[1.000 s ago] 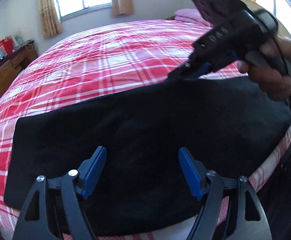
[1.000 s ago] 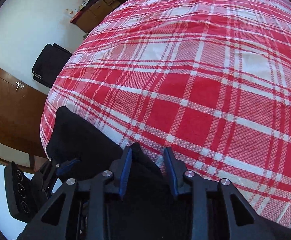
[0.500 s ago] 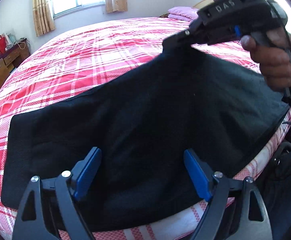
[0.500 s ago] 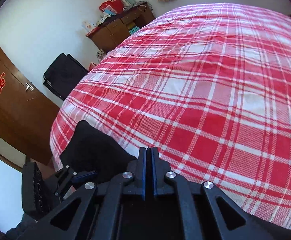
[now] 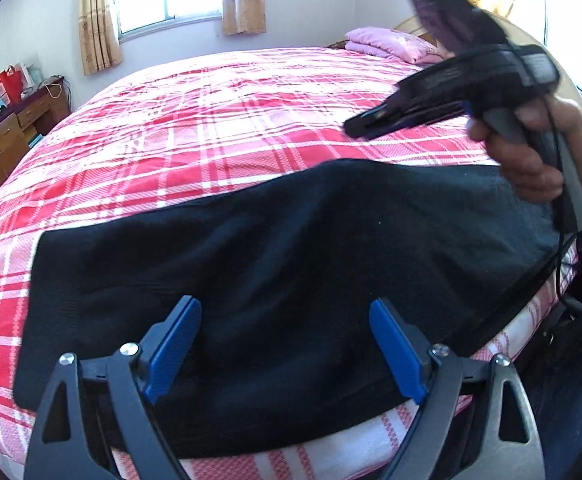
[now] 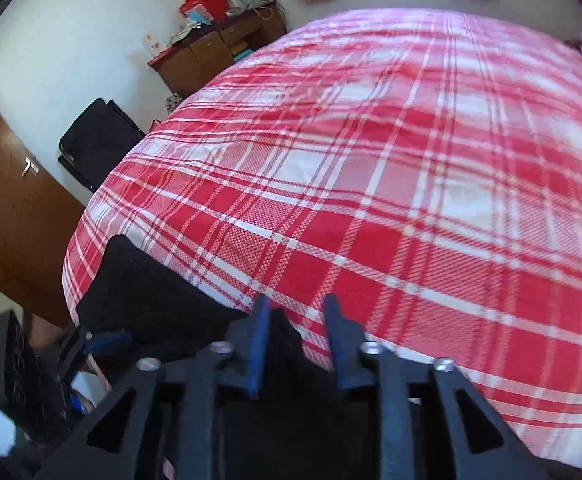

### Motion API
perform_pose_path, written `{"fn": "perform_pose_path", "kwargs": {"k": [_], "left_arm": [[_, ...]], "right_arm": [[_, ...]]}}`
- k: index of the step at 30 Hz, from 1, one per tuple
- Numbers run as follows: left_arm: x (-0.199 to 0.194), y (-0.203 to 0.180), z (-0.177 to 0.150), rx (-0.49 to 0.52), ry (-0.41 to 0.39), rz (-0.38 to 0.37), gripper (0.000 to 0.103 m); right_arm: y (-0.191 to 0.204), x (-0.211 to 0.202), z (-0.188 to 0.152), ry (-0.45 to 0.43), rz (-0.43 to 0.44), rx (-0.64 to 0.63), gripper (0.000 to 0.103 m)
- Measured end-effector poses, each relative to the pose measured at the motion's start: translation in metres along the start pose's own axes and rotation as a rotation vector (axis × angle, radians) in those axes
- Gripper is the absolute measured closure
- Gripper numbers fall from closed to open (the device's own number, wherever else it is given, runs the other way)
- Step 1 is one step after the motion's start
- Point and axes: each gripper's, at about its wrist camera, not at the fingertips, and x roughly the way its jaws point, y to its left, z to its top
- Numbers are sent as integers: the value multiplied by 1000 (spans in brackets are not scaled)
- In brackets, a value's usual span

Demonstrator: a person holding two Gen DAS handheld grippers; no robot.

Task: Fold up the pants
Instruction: 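Fold the held pants edge with the right gripper toward the left tool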

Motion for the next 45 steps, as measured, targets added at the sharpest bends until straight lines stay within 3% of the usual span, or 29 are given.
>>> {"fn": "perform_pose_path", "kwargs": {"k": [6,9,12,19,23,25,29,33,36,38,41,43,45], "left_arm": [[0,3,-14,42,39,22,14],[0,0,-16,68,53,34,12],[1,-3,-20,98,80,34,7],[-17,2,-18,53,37,39,7],[-24,-7,-11,43,-2,-20,7],[-27,-24,-10,92,-18,-61,7],[-20,-55,-12,194,-17,-80,7],[-7,-74,-15,251,6,-66,7],[2,-72,-17,257,33,-25,17],[-3,-68,-20,243,38,-36,19],[-6,-69,-21,272,27,-34,36],[-3,-71,-20,274,28,-56,61],[-5,-69,-19,264,31,-75,71]], "right_arm": [[24,-35,-48,72,-19,-264,60],[34,-33,-87,147,-6,-366,60],[37,-17,-117,250,18,-386,60],[40,-42,-135,180,-18,-448,60],[42,-53,-156,208,-62,-515,60],[43,-53,-168,215,-113,-561,60],[31,-56,-168,189,-159,-510,61],[22,-53,-160,178,-165,-457,72],[23,-55,-163,170,-169,-469,74],[29,-57,-168,167,-168,-485,77],[34,-63,-175,166,-153,-498,85],[37,-61,-174,159,-164,-499,93],[38,-65,-174,150,-167,-491,98]]}}
